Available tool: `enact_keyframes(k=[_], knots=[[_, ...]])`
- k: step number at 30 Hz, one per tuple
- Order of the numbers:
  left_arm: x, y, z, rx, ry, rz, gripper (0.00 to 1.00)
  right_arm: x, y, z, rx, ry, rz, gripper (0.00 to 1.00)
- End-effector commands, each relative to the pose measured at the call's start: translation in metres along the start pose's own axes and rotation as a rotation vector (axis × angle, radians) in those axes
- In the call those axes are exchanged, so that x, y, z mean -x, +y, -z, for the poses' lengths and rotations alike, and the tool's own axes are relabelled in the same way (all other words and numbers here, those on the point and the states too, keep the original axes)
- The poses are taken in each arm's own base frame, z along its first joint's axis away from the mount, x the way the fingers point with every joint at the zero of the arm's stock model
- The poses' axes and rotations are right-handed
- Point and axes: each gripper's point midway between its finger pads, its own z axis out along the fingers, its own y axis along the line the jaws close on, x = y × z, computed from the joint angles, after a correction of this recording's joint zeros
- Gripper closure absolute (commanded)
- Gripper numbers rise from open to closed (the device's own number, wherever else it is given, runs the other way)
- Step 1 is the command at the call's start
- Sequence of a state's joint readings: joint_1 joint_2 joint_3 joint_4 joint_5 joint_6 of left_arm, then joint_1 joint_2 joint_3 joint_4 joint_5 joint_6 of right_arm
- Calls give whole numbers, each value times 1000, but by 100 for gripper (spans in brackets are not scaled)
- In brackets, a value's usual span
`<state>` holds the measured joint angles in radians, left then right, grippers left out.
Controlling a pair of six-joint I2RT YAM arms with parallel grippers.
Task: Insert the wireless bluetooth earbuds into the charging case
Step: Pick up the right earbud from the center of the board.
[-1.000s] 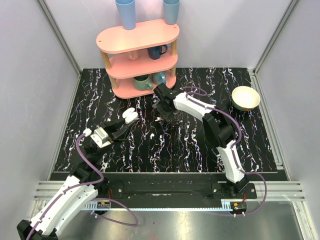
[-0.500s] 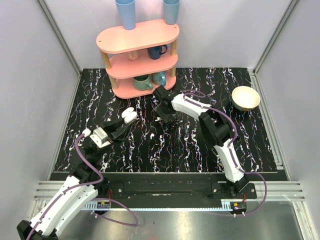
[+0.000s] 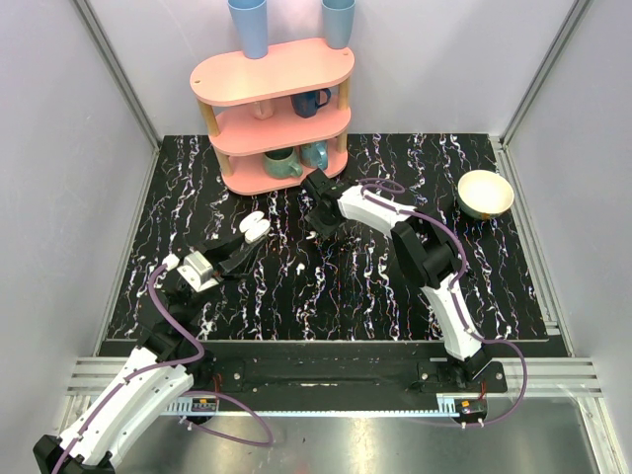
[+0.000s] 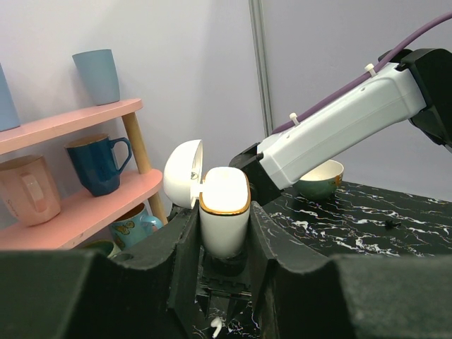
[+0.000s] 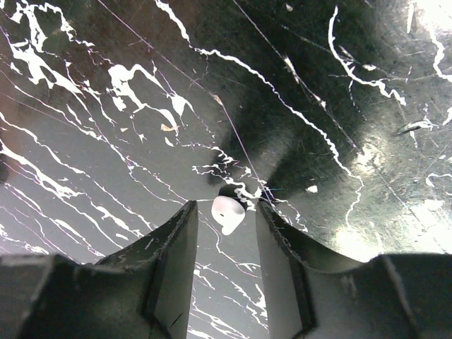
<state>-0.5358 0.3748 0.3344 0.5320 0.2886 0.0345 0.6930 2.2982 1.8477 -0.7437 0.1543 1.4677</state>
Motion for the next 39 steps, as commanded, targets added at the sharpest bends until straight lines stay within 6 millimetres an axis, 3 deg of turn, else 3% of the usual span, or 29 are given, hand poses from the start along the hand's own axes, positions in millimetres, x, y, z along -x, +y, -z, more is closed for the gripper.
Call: enact_keyframes(k=[1,26,39], knots=[[25,7,-3,28,-74,-32,100,-4,-7,-15,-33,-2,-6,57],[25,5,-5,14,-65,-30,100,-10,-23,-25,-79,25,-34,60],[24,3,-6,5,-64,-30,100,-2,-24,-13,-73,3,-79,54]])
